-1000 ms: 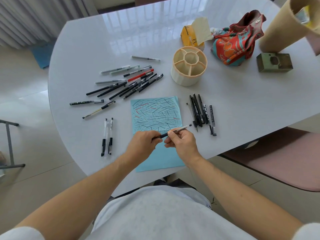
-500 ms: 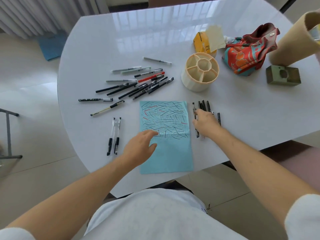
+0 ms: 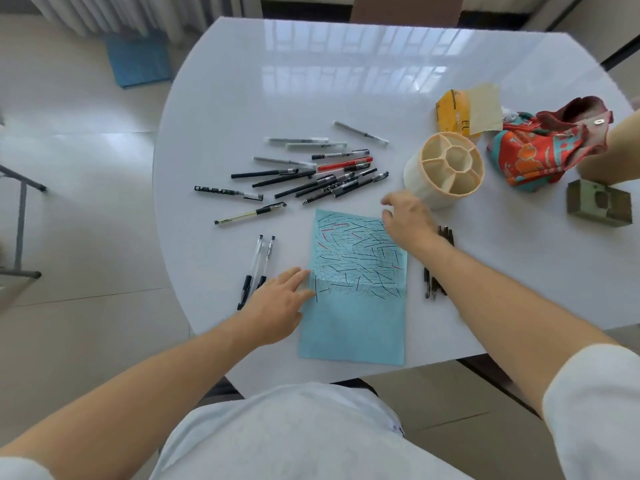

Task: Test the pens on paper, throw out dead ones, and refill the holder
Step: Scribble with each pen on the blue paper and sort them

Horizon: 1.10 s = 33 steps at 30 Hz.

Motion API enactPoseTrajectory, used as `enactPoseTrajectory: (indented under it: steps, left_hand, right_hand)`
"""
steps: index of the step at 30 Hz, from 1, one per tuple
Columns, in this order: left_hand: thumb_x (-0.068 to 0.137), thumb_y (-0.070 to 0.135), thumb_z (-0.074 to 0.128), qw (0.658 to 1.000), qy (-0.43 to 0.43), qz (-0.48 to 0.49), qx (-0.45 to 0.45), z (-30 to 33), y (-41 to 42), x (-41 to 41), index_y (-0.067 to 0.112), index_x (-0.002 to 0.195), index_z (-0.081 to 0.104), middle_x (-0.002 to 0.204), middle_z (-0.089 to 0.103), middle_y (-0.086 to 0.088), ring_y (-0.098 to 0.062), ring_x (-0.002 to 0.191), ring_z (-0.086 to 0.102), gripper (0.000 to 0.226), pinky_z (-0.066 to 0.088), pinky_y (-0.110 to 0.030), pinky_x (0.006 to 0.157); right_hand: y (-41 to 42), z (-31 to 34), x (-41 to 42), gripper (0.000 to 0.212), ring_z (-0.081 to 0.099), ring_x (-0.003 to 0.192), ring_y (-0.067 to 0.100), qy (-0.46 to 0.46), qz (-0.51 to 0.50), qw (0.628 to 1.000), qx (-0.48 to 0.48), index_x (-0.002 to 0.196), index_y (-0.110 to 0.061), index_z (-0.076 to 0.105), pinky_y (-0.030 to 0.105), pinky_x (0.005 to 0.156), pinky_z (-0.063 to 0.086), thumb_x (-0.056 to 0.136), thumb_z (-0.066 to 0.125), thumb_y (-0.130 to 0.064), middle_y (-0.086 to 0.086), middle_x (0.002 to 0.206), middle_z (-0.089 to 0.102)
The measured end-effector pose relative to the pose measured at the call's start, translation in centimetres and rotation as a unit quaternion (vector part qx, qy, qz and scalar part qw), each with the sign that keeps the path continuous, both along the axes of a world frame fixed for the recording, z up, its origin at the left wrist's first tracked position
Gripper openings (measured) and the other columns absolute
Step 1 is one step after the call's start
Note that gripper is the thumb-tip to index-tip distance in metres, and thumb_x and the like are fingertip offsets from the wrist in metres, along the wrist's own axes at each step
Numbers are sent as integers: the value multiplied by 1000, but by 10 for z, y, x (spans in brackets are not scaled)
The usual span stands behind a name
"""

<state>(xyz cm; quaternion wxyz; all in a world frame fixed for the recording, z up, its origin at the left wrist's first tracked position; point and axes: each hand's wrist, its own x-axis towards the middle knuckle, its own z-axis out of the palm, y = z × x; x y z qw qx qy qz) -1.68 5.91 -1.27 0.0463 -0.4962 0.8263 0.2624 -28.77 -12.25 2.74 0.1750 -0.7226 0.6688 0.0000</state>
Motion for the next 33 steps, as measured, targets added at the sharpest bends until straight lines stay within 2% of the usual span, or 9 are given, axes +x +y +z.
enactPoseTrajectory:
  steps: [6, 9, 14, 16, 19, 22, 25, 28, 33]
  left_hand:
    - [90, 30, 54, 1000, -18, -13, 8, -6, 6, 6, 30, 150, 33, 166, 8, -5, -23, 153, 4, 64, 17, -42, 122]
    - [89, 29, 55, 1000, -13, -13, 8, -6, 7, 8, 30, 150, 34, 166, 9, -5, -23, 153, 4, 65, 17, -41, 122]
    - [89, 29, 56, 1000, -8, -8, 16, -1, 5, 9, 30, 149, 36, 166, 10, -4, -21, 153, 4, 63, 18, -41, 122]
    - [89, 31, 57, 1000, -6, -6, 21, 3, 3, 8, 30, 147, 39, 165, 12, -3, -21, 152, 6, 61, 20, -40, 121]
    - [88, 35, 59, 999, 25, 16, 18, 13, 2, 4, 27, 140, 50, 160, 26, -4, -23, 150, 16, 54, 26, -41, 119]
    - [87, 43, 62, 994, 76, 72, -42, 26, 0, -8, 24, 130, 59, 144, 49, -2, -23, 135, 37, 47, 36, -40, 112]
    - [91, 46, 60, 978, 162, 132, -6, 37, -1, -34, 25, 130, 58, 127, 60, 6, -14, 113, 50, 44, 42, -32, 101]
    - [97, 40, 53, 976, 167, 115, 80, 44, -3, -60, 30, 125, 59, 108, 67, 10, -12, 93, 58, 30, 48, -33, 84]
    - [97, 32, 56, 982, 145, 63, 103, 45, -1, -76, 23, 100, 68, 79, 67, 8, -14, 72, 58, 15, 49, -38, 70]
  right_hand:
    - [-57, -4, 54, 40, 63, 102, 34, 107, 80, 991, 0, 117, -14, 65, 40, 83, 53, 90, 42, 4, 12, 117, 66]
    - [-55, -12, 54, 36, 62, 94, 35, 163, 141, 976, -11, 114, -12, 56, 37, 71, 44, 87, 45, 8, 12, 112, 62]
    - [-35, -13, 34, 37, 65, 86, 38, 130, 183, 974, -9, 123, -12, 53, 42, 69, 49, 89, 49, 2, 11, 117, 59]
    - [-21, -8, 22, 33, 63, 86, 36, 56, 145, 988, -23, 122, -11, 59, 43, 73, 50, 90, 55, -7, 10, 114, 59]
    - [23, 5, 6, 14, 60, 77, 21, -156, -20, 986, -50, 101, -17, 70, 36, 74, 53, 90, 63, -20, -1, 89, 65]
    - [83, 14, 1, 11, 65, 59, 17, -344, -178, 922, 10, 83, -22, 71, 32, 61, 54, 92, 65, -26, -3, 65, 69]
    - [147, 14, 3, 16, 65, 61, 19, -503, -238, 823, 113, 89, -15, 68, 30, 59, 56, 100, 60, -6, 7, 72, 73]
    - [192, 13, 6, 17, 68, 66, 22, -562, -267, 767, 157, 96, -7, 69, 30, 64, 59, 103, 54, -1, 16, 81, 76]
    - [221, 9, -1, 18, 71, 72, 26, -576, -304, 745, 145, 93, -4, 72, 33, 70, 60, 102, 57, -5, 19, 82, 77]
